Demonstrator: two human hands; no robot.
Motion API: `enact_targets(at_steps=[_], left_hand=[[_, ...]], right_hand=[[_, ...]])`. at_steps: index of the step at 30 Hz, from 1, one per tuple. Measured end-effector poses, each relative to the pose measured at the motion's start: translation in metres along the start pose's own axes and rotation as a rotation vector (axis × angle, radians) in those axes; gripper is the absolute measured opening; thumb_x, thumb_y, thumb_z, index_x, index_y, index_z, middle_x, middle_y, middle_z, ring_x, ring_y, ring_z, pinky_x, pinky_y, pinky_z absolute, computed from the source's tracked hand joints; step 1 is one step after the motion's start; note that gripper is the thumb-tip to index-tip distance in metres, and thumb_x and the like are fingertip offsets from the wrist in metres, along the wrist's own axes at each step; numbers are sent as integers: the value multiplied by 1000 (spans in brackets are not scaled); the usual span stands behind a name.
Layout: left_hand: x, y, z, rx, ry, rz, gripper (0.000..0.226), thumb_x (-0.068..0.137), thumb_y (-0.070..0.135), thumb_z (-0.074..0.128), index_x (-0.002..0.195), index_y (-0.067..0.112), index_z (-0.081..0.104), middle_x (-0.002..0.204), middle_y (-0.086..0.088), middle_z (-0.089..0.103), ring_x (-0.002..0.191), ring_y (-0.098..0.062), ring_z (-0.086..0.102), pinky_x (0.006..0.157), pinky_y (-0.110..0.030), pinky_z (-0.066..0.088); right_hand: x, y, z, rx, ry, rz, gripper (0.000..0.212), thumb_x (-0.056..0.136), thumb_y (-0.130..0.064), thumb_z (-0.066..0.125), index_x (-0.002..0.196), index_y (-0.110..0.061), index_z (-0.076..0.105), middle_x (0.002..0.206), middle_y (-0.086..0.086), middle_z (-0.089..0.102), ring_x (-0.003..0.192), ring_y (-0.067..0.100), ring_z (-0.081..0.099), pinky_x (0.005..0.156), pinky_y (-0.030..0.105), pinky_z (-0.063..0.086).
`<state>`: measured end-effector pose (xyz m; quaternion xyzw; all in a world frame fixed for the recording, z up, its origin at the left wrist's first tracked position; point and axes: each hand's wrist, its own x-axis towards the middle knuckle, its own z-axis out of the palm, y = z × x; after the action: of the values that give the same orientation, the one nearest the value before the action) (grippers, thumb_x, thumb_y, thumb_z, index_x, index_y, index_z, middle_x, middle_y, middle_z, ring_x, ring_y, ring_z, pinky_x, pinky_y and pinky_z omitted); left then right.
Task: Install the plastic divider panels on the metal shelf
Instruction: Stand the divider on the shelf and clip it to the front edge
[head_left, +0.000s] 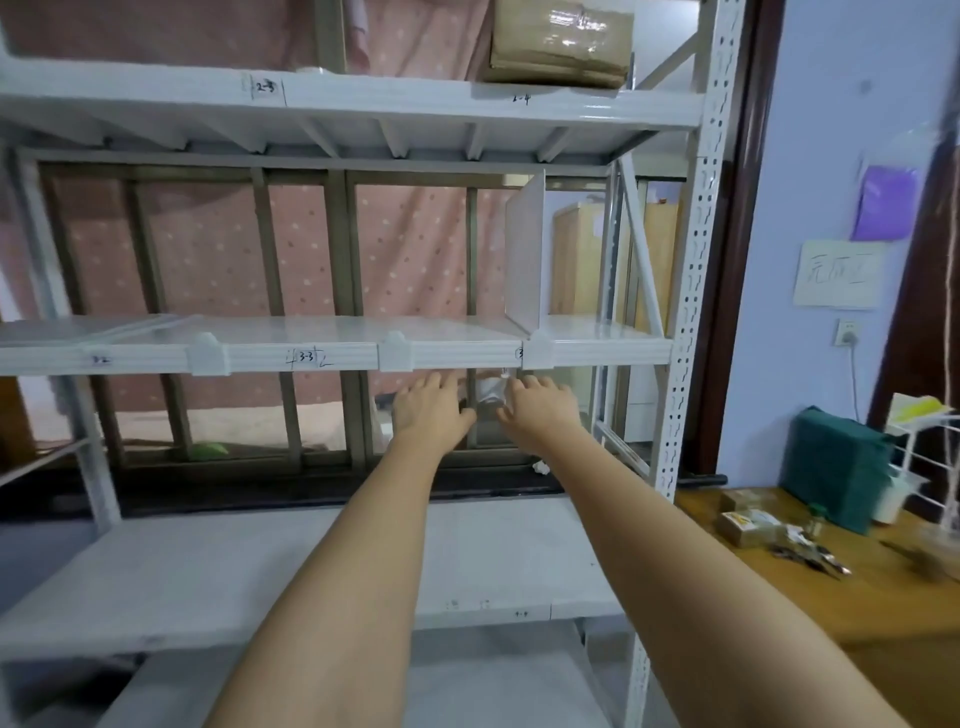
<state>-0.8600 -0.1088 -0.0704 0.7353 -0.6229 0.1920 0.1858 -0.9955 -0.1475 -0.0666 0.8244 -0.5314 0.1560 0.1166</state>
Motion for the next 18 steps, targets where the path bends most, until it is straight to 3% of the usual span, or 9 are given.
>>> enact_targets(at_steps=[4,9,11,14,18], left_hand=[[-11,-2,-19,40,35,41,51,94,43,46,137,17,42,136,-8,49,124,-26,46,102,-40,37],[-15,-5,-34,98,8,5,61,98,50,33,150,19,26,156,-6,26,144,-25,21,116,-44,20],[-18,-4,-37,108,-13,-4,60,99,49,32,151,20,23,158,-6,20,146,-25,16,117,-44,16],[-29,-10,-38,126,-32,-10,58,98,46,34,149,19,26,156,-7,25,144,-25,19,116,-43,18],[-57,-43,-40,159,-66,-111,57,98,45,34,149,19,27,155,-7,25,144,-24,20,116,-43,19]], right_hand=[[-9,-5,-15,-13,20,-40,55,99,-44,35,144,-12,35,149,8,38,137,26,34,108,42,30],[-13,-19,-27,5,-20,-45,60,101,-42,27,153,-13,16,159,11,15,146,27,15,115,43,19],[-14,-26,-27,12,-18,-57,59,102,-42,24,152,-13,18,158,12,19,145,28,18,115,45,20],[-16,-38,-22,31,-1,-94,56,101,-40,25,149,-12,24,153,12,29,141,29,27,112,46,25],[-18,-71,-13,62,-33,-184,61,102,-43,26,154,-12,15,159,12,19,145,29,19,115,47,18]])
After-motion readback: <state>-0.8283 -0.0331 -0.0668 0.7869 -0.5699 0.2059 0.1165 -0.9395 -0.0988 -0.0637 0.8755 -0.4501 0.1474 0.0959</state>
